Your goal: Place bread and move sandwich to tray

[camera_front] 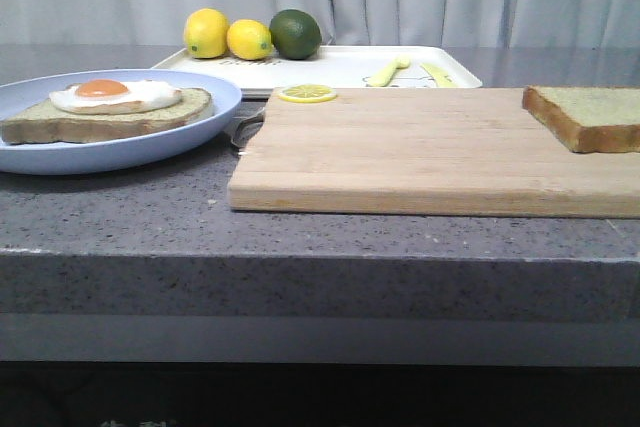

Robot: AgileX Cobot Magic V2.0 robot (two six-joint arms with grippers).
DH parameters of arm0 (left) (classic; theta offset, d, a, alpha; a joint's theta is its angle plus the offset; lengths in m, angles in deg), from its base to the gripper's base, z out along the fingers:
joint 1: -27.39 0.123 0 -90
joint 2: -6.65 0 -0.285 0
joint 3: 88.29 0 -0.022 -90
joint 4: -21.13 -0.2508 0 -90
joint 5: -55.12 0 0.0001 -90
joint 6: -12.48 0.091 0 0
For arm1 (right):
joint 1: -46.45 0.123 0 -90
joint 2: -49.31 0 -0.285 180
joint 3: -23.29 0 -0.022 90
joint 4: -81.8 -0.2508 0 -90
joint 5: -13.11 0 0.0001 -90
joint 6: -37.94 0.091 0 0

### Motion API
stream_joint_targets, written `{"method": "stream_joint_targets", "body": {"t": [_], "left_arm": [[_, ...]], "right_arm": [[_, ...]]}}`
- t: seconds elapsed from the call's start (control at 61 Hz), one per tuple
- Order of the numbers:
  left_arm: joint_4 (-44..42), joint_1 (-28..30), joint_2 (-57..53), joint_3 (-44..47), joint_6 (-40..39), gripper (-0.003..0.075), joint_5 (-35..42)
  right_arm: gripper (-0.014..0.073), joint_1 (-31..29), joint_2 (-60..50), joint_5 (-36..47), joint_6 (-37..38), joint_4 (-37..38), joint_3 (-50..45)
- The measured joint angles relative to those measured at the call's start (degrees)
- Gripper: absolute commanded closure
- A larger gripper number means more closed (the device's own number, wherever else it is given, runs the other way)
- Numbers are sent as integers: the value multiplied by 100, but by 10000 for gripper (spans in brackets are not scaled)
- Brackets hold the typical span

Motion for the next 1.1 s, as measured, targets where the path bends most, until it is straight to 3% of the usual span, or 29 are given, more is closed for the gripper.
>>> {"method": "stream_joint_targets", "body": {"t": [0.131, 0.443, 0.771, 1.099], "left_arm": [[-10, 0, 0, 0, 0, 208, 0], [-22, 0, 0, 0, 0, 208, -9], [-34, 0, 0, 0, 0, 208, -9], [-34, 0, 0, 0, 0, 208, -9]], "right_arm": [[4, -534, 441, 0, -704, -1036, 7], [4, -600, 1596, -88, -1936, -2351, 21], [4, -562, 2175, -275, -2493, -2993, 21], [4, -276, 2257, -275, -2651, -3074, 35]]}}
